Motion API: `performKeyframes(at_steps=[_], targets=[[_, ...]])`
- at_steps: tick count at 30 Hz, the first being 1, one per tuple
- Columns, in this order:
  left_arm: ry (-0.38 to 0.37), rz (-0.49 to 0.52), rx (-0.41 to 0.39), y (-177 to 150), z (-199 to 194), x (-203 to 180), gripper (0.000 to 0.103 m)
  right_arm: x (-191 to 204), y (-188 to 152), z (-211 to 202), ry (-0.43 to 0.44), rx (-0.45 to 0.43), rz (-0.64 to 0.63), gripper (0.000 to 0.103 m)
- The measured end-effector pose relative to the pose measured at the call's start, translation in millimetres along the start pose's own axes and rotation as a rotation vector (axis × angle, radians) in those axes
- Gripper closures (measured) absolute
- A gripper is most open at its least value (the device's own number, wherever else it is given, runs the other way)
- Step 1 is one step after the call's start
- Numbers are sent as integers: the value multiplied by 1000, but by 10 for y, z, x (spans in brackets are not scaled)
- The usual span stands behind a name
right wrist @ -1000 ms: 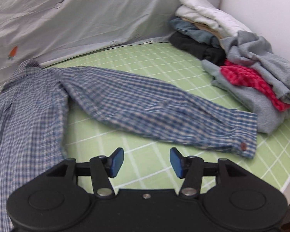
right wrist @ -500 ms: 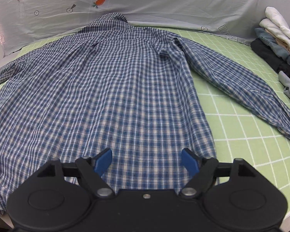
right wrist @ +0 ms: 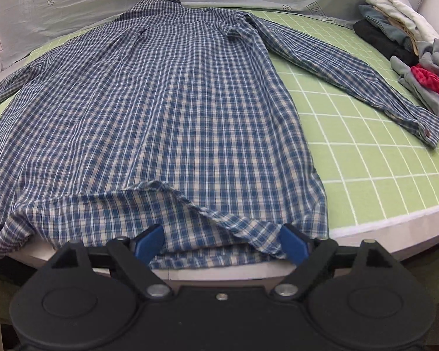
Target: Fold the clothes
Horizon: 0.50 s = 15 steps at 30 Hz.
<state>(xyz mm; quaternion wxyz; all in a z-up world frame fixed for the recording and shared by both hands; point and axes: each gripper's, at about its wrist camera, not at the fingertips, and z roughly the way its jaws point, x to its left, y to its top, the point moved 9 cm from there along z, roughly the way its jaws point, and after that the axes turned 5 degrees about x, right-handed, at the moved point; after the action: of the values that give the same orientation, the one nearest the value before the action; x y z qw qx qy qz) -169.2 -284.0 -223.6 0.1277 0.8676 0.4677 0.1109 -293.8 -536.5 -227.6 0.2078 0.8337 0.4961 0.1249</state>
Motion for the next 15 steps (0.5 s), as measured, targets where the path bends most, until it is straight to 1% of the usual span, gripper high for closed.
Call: performKeyframes(at_steps=[1,4,8,11,12,14,15], targets=[[-10,10,0,-17,-1,-3,0,7,-39,-33,-8,2,8,16],[-23,43,-8,-11,-22,-18,0,34,-23,-176,-17,-39,39,16],[-17,64,-40,59,-111,-6,0,80,151,-324,0,-111,81,16],[-8,60,-59,141,-146,57,0,136,332,-267,1,-127,78,16],[-2,57,-63,165,-156,80,0,156,393,-233,8,-127,81,18],[8,48,-72,202,-176,131,0,197,486,-136,58,-108,117,22],[12,44,-74,211,-182,155,0,196,501,-73,63,-87,138,28]])
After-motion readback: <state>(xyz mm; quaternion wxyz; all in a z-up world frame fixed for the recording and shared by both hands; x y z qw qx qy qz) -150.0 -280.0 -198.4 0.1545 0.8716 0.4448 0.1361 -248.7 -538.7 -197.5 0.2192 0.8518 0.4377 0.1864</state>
